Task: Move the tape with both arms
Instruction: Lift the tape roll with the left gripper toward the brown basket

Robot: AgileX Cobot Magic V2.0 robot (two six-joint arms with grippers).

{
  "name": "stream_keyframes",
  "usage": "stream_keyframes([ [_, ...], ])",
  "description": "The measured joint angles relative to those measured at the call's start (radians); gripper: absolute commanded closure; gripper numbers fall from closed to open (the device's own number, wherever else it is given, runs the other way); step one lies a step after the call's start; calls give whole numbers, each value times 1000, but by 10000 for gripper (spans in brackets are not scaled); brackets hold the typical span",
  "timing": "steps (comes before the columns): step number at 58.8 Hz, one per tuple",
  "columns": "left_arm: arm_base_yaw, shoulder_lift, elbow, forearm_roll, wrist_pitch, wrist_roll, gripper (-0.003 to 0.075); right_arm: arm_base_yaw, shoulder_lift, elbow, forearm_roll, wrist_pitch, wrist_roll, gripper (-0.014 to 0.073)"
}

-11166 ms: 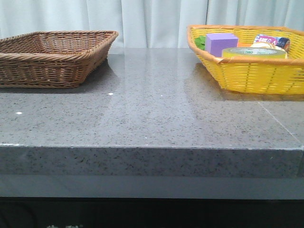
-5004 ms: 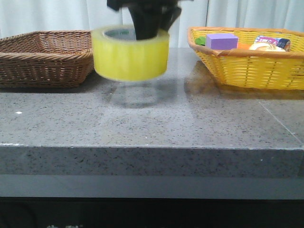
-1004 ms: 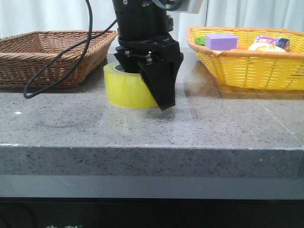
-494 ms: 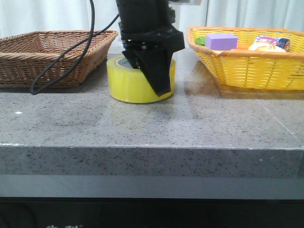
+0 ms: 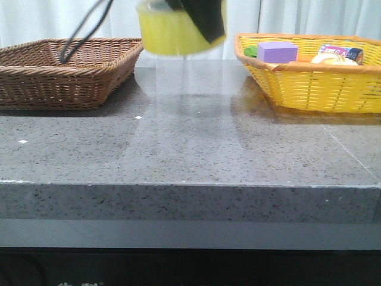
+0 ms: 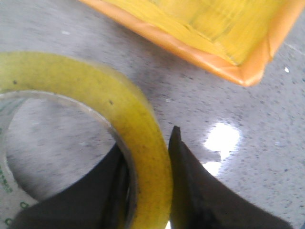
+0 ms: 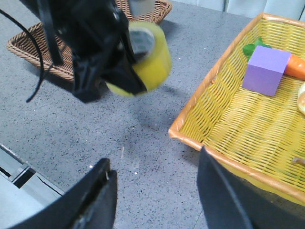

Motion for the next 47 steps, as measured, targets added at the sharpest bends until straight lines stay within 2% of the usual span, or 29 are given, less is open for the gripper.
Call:
stream_keyframes([
  [14,19,-55,-19,192,6,-118,624,0,0,0,0,0,2,181],
  [26,132,-55,-19,203,9,-177,624,0,0,0,0,0,2,181],
  [37,276,-32,-19,203,9,-267,624,0,0,0,0,0,2,181],
  [47,385,25,-19,143,9,-293,624,0,0,0,0,0,2,181],
])
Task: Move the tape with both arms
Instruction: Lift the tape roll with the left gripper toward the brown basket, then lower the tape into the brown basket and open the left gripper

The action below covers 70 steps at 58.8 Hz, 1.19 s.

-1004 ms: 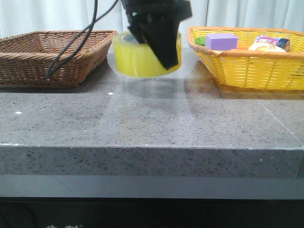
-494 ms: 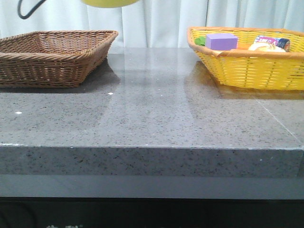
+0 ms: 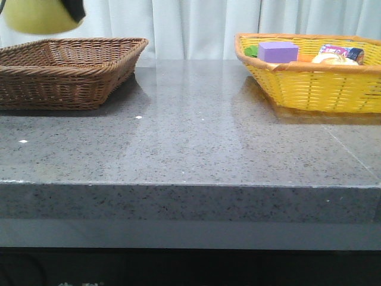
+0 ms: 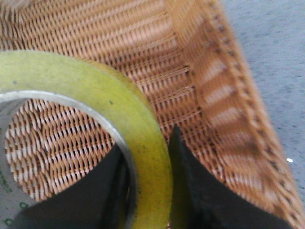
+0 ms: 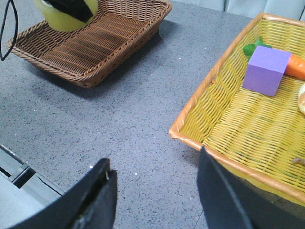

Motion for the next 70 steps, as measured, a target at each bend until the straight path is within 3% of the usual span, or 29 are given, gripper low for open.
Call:
stream_keyframes([
  [17,49,116,0,-78,-2,-2,608,0,0,0,0,0,0,181],
  [29,49,140,0,-105,-16,-3,409,0,0,0,0,0,0,181],
  [33,49,138,-2,-107,-23,-3,375,0,0,0,0,0,0,181],
  [53,49,72,-19,-131,-21,-3,375,0,0,0,0,0,0,181],
  [70,42,-167,15,-176,-19,3,375,0,0,0,0,0,0,181],
])
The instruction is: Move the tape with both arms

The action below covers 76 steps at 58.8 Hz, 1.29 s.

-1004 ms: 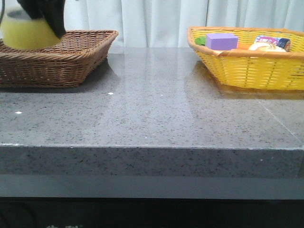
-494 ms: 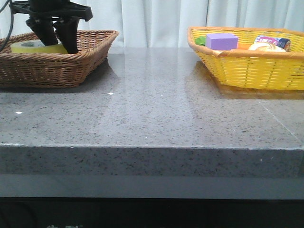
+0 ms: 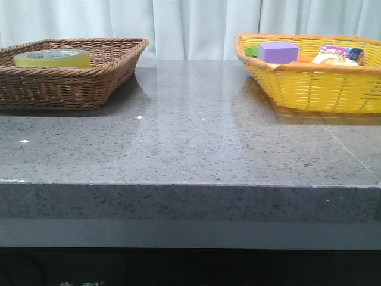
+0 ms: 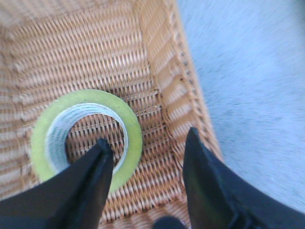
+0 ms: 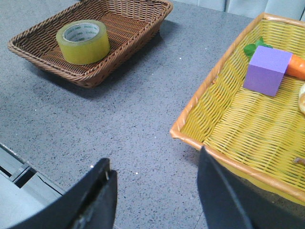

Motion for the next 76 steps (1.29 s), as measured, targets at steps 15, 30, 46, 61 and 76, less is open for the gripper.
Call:
stream_keyframes([
  [15,-75,-329,290,-9,-65,33,375,0,0,0,0,0,0,181],
  [30,-124,-632,683,-10,-279,51,375,0,0,0,0,0,0,181],
  [46,-124,-889,1049,-10,-479,51,375,0,0,0,0,0,0,181],
  [61,-124,-1015,1223,-10,-599,69,375,0,0,0,0,6,0,181],
  [76,-124,-1029,1236,-8,-629,75,479,0,0,0,-22,18,0,249],
])
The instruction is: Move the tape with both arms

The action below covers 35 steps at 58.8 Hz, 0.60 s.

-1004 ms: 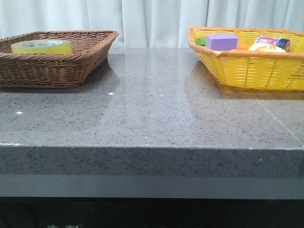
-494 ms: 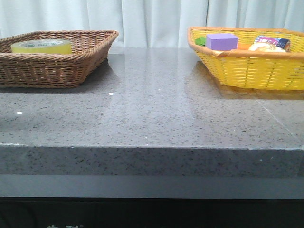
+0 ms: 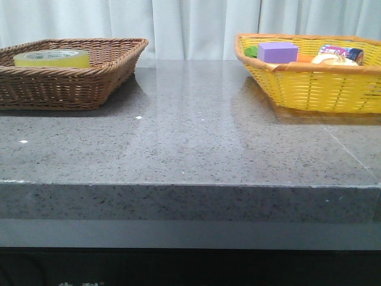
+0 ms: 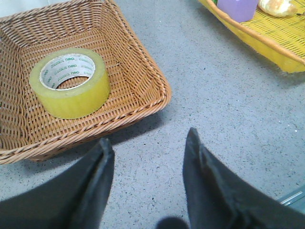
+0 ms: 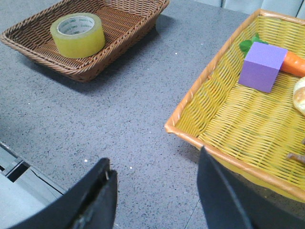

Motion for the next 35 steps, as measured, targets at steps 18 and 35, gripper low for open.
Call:
stream_keyframes([
  [18,0,0,2,0,-2,2,740,0,0,0,-2,13,0,658],
  [35,0,0,2,0,2,2,740,0,0,0,-2,22,0,662],
])
